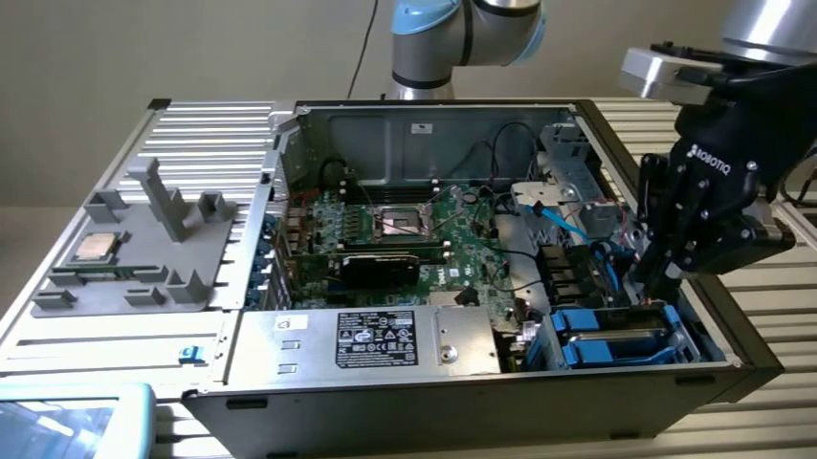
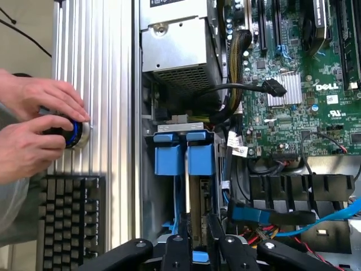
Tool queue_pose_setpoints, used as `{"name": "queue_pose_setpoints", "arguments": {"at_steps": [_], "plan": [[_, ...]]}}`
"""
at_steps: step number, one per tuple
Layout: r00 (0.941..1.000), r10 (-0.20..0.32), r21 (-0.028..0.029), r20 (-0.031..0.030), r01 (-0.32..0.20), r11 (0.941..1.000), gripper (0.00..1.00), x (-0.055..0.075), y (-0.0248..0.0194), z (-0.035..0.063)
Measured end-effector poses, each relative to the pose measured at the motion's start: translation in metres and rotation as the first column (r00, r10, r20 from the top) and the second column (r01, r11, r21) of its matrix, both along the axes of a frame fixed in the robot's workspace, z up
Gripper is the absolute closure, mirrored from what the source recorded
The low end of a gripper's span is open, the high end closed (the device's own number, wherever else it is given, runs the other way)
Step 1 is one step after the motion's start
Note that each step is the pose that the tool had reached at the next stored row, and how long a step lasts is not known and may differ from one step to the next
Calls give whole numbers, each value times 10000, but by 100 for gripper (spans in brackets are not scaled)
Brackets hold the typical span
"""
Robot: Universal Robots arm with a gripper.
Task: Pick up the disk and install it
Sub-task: 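Insert the first disk wire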
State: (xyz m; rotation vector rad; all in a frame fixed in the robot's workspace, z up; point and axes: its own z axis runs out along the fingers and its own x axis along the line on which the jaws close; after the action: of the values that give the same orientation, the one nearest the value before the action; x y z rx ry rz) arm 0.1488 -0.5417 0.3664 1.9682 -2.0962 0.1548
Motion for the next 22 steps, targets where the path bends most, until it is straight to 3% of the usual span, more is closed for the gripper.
{"name": "queue_pose_setpoints", "arguments": {"at_steps": [3, 6, 12, 22], "plan": [[10000, 0, -26, 2, 0, 10000, 75, 1, 6, 137], [10000, 2, -94, 13, -2, 10000, 75, 0, 43, 238], [10000, 1, -247, 41, 0, 9997, 75, -28, 149, 284], [10000, 2, -252, 62, -1, 9997, 75, -47, 160, 285]]}}
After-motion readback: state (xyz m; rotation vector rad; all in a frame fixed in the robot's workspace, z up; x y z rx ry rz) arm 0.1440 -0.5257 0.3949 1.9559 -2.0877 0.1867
